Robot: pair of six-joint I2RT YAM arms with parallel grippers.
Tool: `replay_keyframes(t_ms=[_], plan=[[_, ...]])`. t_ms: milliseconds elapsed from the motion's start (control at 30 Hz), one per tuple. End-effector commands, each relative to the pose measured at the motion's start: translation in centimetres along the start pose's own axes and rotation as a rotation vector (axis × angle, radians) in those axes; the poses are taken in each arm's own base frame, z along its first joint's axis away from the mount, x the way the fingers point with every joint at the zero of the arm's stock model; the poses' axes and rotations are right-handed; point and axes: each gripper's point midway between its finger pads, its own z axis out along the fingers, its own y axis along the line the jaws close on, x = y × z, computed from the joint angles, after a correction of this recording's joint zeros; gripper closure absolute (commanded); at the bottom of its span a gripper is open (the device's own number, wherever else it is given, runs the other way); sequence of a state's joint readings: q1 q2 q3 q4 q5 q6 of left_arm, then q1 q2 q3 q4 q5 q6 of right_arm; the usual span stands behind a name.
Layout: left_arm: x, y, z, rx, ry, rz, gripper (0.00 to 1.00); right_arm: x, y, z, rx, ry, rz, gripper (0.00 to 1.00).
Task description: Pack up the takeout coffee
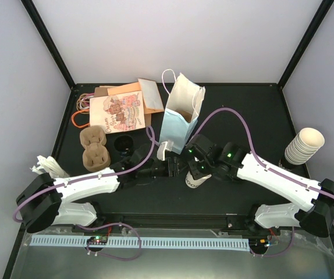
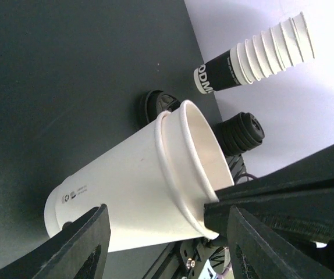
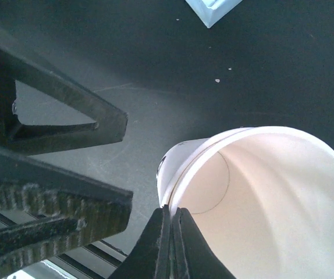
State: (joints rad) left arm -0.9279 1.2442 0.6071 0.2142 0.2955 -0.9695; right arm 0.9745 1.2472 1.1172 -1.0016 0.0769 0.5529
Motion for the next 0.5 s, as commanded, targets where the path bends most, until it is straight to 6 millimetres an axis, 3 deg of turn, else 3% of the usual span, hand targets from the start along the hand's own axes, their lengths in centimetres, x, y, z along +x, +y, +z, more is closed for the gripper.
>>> replay_keyframes(t_ms=[0,467], plan=[[-0.8,-0.9,0.1,0.062,-0.022,-0.014,0.43,-0.9,0.6,-0.4,0.002,-0.048,-0.003,0.99],[0.4,0.5,1.8,0.045,0.043,-0.044,0.47,-0.7,1.3,-0.3,-0.002,-0.059,-0.029,0.99]])
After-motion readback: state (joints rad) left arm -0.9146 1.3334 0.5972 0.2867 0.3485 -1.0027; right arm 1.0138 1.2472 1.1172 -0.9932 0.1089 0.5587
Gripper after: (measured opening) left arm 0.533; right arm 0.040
